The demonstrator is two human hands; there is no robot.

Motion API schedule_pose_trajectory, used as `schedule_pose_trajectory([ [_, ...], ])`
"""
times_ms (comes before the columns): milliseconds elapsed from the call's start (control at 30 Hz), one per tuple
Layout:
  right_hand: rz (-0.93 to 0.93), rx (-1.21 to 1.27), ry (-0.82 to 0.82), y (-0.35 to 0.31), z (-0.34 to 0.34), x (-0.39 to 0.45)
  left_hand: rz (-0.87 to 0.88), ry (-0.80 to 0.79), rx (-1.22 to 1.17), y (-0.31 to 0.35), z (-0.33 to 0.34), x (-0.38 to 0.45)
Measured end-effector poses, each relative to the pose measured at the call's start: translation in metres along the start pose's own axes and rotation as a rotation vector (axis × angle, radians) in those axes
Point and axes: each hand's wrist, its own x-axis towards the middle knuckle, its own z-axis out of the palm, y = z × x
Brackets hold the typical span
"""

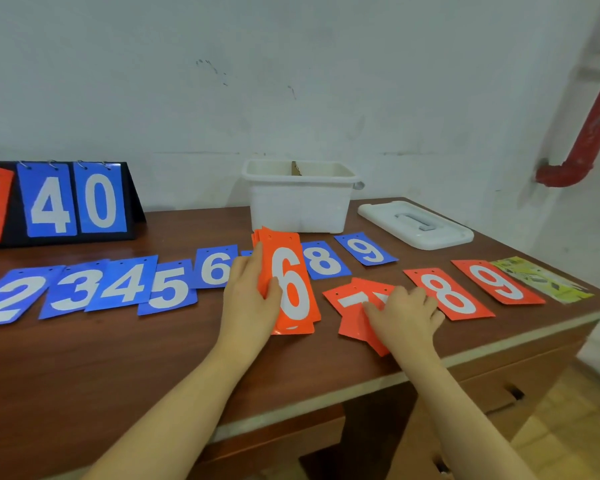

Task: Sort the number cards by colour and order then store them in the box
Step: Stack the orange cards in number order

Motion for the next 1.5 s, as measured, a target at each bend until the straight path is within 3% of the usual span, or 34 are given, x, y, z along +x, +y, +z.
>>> schedule_pose_trajectory([
  [167, 0.059, -0.073, 0.015, -0.005, 0.002, -0.007, 0.021, -0.022, -0.017, 0.003, 0.001, -0.004],
  [400, 0.034, 0.136, -0.223, -0.017, -0.002, 0.013, -0.034, 0.019, 0.000, -0.001, -0.002, -0.003],
  [533, -0.094, 0.505, -0.086, -0.017, -0.001, 0.007, -0.041, 0.099, -0.020, -0.005, -0.006, 0.000],
  [667, -0.096, 1.020, 0.155, -0.023, -0.014, 0.001, -0.064, 0.126, -0.041, -0.002, -0.007, 0.003],
  [733, -0.118, 1.227, 0.163, -0.031, -0.023, 0.000, -0.016, 0.098, -0.056, 0.005, -0.001, 0.004],
  [800, -0.149, 1.279, 0.153, -0.041, -0.021, -0.001, 0.060, 0.048, -0.110, 0.016, 0.008, 0.003],
  [967, -0.127, 1.187, 0.137, -0.040, -0.005, 0.002, 0.025, -0.016, -0.328, 0.039, 0.033, 0.001],
  [1067, -0.180, 1.068, 0.155, -0.022, -0.008, 0.008, 0.035, -0.008, -0.290, 0.043, 0.046, 0.005],
  [1167, -0.167, 0.629, 0.237, 0.013, -0.013, 0.033, 0.036, -0.016, -0.259, 0.047, 0.062, 0.009],
  [1300, -0.119, -0.087, 0.114, 0.068, -0.024, 0.063, 0.019, -0.081, -0.204, 0.053, 0.086, 0.014],
  [1500, -0.009, -0.123, -0.085, 0.088, -0.023, 0.078, 0.032, -0.163, -0.124, 0.053, 0.111, 0.015],
])
